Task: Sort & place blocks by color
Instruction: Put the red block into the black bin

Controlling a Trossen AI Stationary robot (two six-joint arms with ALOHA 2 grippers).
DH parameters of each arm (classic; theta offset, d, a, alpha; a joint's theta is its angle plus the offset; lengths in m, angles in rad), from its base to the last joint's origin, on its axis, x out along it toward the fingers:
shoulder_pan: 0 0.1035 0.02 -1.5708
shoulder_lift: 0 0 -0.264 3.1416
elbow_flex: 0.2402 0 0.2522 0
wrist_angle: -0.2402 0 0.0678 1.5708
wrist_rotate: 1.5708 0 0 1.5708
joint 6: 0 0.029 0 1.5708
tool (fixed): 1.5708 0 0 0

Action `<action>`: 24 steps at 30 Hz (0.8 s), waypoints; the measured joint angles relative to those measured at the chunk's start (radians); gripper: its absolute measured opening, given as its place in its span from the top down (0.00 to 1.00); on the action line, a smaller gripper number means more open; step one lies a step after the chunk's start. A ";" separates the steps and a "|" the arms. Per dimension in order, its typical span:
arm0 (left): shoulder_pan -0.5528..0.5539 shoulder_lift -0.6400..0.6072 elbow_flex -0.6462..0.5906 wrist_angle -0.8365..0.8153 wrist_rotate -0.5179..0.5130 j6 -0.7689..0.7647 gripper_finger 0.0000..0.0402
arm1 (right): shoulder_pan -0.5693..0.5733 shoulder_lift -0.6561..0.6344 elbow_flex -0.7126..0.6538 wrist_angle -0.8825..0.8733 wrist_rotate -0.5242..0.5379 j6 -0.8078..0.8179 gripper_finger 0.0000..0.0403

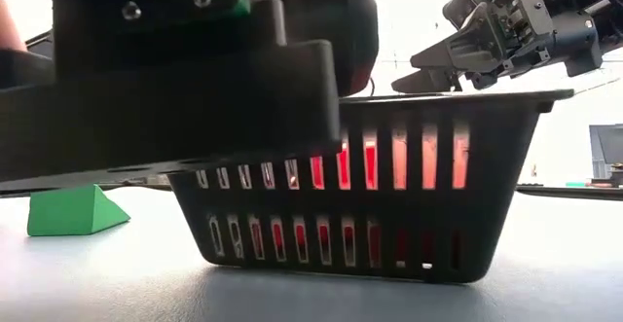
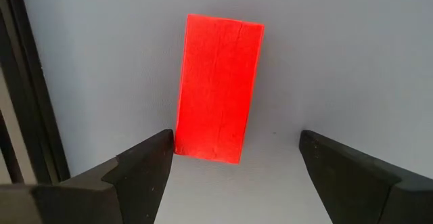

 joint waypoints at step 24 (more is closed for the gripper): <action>-0.029 0.001 0.002 -0.005 -0.016 0.009 0.74 | 0.000 0.000 0.000 -0.001 0.000 0.000 0.28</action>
